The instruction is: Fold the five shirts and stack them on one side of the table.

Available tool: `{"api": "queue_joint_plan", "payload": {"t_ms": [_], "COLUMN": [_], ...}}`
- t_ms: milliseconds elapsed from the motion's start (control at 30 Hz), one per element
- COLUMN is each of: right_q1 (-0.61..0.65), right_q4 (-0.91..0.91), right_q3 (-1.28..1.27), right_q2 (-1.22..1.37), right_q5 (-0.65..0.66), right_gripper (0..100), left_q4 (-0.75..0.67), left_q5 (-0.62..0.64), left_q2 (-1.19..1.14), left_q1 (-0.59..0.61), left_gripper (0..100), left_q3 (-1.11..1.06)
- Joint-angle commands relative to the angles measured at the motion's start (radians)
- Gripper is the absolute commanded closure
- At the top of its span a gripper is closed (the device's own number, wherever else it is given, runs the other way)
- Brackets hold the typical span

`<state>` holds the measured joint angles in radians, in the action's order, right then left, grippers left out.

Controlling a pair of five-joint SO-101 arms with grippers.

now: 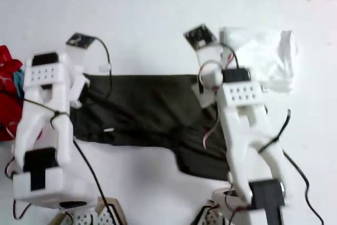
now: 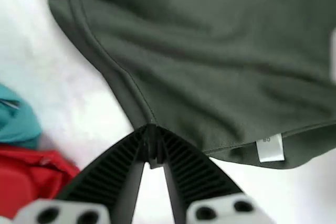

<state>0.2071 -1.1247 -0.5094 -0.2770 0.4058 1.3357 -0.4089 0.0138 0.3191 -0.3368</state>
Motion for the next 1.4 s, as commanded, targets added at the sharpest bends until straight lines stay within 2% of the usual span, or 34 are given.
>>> {"api": "queue_joint_plan", "payload": {"t_ms": [0,200,467,633,767,900,1033,1167,1367], "right_q1": [-0.001,-0.002,-0.005,-0.105,-0.216,-0.249,-0.191,-0.081,0.018], "right_q4": [0.071,0.087,0.114,0.110,0.096,0.068,0.071,0.160,0.271], "right_q3": [-0.167,-0.371,-0.503,-0.503,-0.499,-0.486,-0.479,-0.471,-0.482], "right_q2": [-0.127,-0.199,-0.217,-0.219,-0.219,-0.252,-0.387,-0.487,-0.363], "right_q5": [0.037,0.106,0.167,0.233,0.308,0.321,0.282,0.167,0.138], "right_gripper": [98.0,98.0,98.0,98.0,98.0,98.0,98.0,98.0,98.0], "left_q4": [-0.107,-0.169,-0.153,-0.077,0.006,0.041,0.009,-0.120,-0.318], "left_q5": [-0.011,-0.014,-0.084,-0.091,-0.089,-0.083,-0.081,-0.038,-0.009], "left_q2": [0.080,0.087,0.089,0.126,0.273,0.430,0.465,0.465,0.391], "left_q1": [-0.011,-0.009,-0.002,-0.003,-0.006,-0.011,-0.031,-0.097,-0.176], "left_gripper": [97,97,97,97,97,97,97,97,97], "left_q3": [-0.140,-0.321,-0.398,-0.357,-0.317,-0.300,-0.308,-0.366,-0.504]}}
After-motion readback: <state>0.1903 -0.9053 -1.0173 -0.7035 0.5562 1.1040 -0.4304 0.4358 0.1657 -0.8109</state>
